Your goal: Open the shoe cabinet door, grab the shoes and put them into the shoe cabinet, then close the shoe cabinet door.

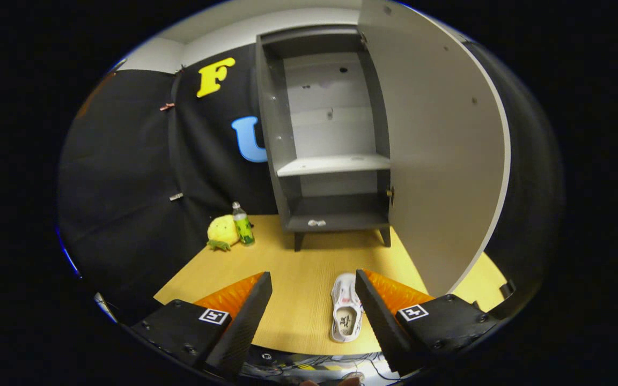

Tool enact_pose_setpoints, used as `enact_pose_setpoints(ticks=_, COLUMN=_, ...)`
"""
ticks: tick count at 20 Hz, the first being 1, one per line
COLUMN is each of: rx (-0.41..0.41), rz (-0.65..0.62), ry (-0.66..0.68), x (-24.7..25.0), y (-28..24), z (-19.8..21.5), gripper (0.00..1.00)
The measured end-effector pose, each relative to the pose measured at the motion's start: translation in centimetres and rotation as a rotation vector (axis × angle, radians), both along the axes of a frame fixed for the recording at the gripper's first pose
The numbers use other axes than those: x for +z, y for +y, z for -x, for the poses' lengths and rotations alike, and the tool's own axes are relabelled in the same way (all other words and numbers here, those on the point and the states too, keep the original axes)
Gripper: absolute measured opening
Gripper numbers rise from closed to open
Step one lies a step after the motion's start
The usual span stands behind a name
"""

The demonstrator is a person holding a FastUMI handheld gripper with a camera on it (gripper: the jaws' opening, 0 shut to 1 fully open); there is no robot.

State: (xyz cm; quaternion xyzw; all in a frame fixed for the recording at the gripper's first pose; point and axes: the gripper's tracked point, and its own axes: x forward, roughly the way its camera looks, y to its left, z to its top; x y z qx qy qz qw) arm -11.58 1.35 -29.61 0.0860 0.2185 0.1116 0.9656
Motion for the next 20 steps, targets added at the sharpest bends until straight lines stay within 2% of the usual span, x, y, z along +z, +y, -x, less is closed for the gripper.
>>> enact_pose_setpoints(ticks=7, rx=-0.027, rz=0.032, ry=0.240, x=-13.9, y=0.8, z=-2.4, gripper=0.97)
enact_pose_setpoints(ticks=8, rx=-0.040, rz=0.049, ry=0.265, x=-15.6, y=0.5, z=-3.0, gripper=0.92)
enact_pose_setpoints(ticks=9, rx=-0.048, rz=0.046, ry=0.285, x=-17.3, y=0.6, z=-3.5, gripper=0.83)
enact_pose_setpoints(ticks=11, rx=-0.071, rz=0.056, ry=0.306, x=-19.9, y=0.4, z=-4.7, gripper=0.83)
enact_pose_setpoints(ticks=13, rx=-0.085, rz=0.074, ry=0.294, x=-21.4, y=0.7, z=-6.4, gripper=0.65)
enact_pose_setpoints(ticks=15, rx=-0.092, rz=0.081, ry=0.270, x=-22.3, y=1.2, z=-8.1, gripper=0.54)
enact_pose_setpoints(ticks=18, rx=-0.126, rz=0.072, ry=0.202, x=-22.3, y=1.6, z=-10.7, gripper=0.54)
enact_pose_setpoints(ticks=19, rx=-0.165, rz=0.093, ry=0.183, x=-22.7, y=1.1, z=-11.4, gripper=0.54)
enact_pose_setpoints(ticks=20, rx=-0.184, rz=0.095, ry=0.175, x=-23.6, y=0.4, z=-12.6, gripper=0.42)
